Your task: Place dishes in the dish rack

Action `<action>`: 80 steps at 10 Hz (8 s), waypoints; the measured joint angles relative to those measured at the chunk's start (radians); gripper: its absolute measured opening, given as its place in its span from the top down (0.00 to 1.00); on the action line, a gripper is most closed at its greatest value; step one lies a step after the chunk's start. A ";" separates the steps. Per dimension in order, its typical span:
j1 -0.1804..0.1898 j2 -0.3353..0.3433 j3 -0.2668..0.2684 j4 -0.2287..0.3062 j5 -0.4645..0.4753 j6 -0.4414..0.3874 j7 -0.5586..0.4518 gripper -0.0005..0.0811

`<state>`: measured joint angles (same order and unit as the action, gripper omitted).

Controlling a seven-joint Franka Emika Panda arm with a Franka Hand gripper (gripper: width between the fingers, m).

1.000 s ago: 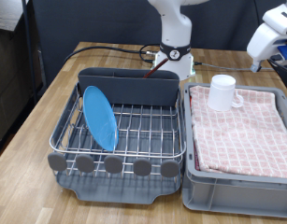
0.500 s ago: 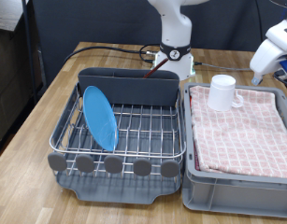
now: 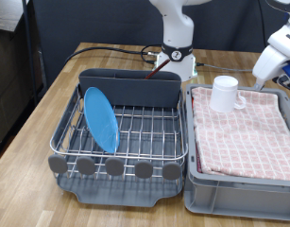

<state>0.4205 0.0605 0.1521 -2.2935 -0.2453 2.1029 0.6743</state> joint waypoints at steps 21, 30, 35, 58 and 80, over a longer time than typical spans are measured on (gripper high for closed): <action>-0.010 0.009 -0.048 -0.185 -0.071 0.197 -0.198 0.01; -0.014 0.014 -0.096 -0.189 -0.036 0.248 -0.264 0.11; -0.014 0.019 -0.102 -0.189 -0.015 0.249 -0.268 0.76; -0.133 -0.146 -0.230 -0.102 -0.309 0.453 0.203 0.90; -0.180 0.202 -0.332 0.289 -0.061 0.481 0.161 0.90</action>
<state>0.2403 0.2627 -0.1795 -2.0042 -0.3059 2.5835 0.8356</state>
